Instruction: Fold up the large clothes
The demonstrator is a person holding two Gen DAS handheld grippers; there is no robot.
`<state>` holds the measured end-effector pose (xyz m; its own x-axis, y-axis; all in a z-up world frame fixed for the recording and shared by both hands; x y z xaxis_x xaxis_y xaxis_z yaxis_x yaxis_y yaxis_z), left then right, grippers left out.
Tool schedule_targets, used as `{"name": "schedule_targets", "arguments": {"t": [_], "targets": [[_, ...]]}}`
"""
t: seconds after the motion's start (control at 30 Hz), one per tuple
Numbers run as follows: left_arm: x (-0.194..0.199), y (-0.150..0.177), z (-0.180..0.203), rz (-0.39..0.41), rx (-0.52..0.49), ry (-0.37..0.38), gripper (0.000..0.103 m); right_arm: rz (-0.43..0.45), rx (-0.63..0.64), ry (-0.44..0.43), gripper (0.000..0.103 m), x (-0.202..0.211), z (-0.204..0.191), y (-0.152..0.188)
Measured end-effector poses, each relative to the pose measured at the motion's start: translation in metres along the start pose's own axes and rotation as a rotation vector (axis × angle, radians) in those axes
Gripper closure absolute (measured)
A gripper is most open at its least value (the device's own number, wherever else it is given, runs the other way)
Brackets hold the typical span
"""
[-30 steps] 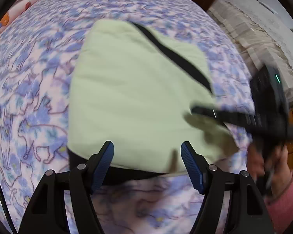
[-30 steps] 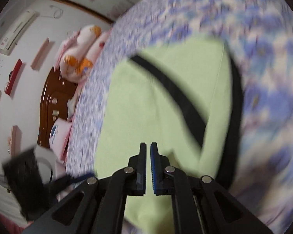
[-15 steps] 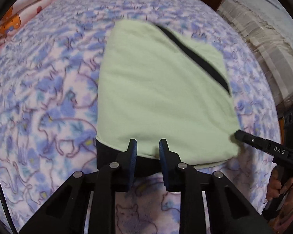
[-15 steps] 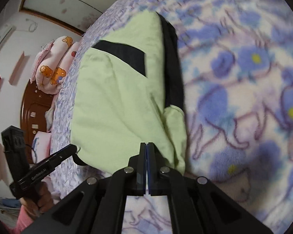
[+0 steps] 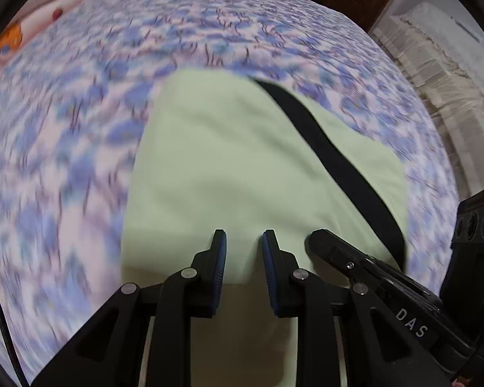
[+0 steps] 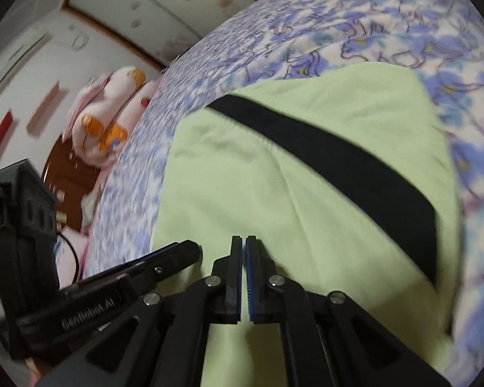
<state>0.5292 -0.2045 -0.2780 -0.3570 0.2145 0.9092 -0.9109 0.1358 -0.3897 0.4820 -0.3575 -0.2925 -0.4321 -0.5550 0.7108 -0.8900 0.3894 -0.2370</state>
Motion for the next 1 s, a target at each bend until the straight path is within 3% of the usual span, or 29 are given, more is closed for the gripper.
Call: {"name": "schedule_targets", "arguments": {"t": [0.23, 0.33, 0.4, 0.5, 0.6, 0.67, 0.73, 0.87, 1.0], "targets": [[-0.025, -0.063, -0.028, 0.059, 0.053, -0.036, 0.082, 0.114, 0.032, 0.064, 0.103, -0.033, -0.002, -0.073], [-0.022, -0.063, -0.033, 0.051, 0.057, -0.047, 0.082, 0.13, 0.032, 0.091, 0.103, -0.03, 0.006, -0.092], [-0.014, -0.056, -0.038, 0.062, 0.054, -0.07, 0.082, 0.191, 0.042, 0.251, 0.103, -0.016, 0.017, -0.097], [0.004, -0.039, -0.049, 0.066, 0.071, -0.14, 0.082, 0.224, -0.05, 0.294, 0.103, 0.015, 0.043, -0.099], [0.026, -0.013, -0.064, 0.065, 0.108, -0.188, 0.082, 0.238, -0.099, 0.301, 0.103, 0.048, 0.058, -0.088], [0.038, 0.007, -0.073, 0.06, 0.141, -0.183, 0.082, 0.25, -0.09, 0.39, 0.1, 0.068, 0.059, -0.072], [0.051, 0.034, -0.079, 0.04, 0.158, -0.196, 0.082, 0.25, -0.094, 0.419, 0.1, 0.087, 0.059, -0.051], [0.075, 0.083, -0.079, 0.012, 0.146, -0.211, 0.079, 0.248, -0.138, 0.446, 0.1, 0.117, 0.057, 0.002], [0.097, 0.126, -0.065, -0.02, 0.121, -0.196, 0.073, 0.175, -0.179, 0.47, 0.1, 0.126, 0.046, 0.058]]}}
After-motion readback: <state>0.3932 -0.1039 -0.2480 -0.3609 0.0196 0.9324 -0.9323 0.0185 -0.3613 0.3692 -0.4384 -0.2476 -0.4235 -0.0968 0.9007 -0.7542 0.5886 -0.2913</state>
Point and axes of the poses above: each gripper's, at about its wrist camera, not at the fingertips, and x roughly against the way its jaws point, z to its right, y to its underside, the point moved 2 cm from there along -x, roughly the way its jaws point, and after that the axes turned 10 degrees about -x, right-handed, at the moved point
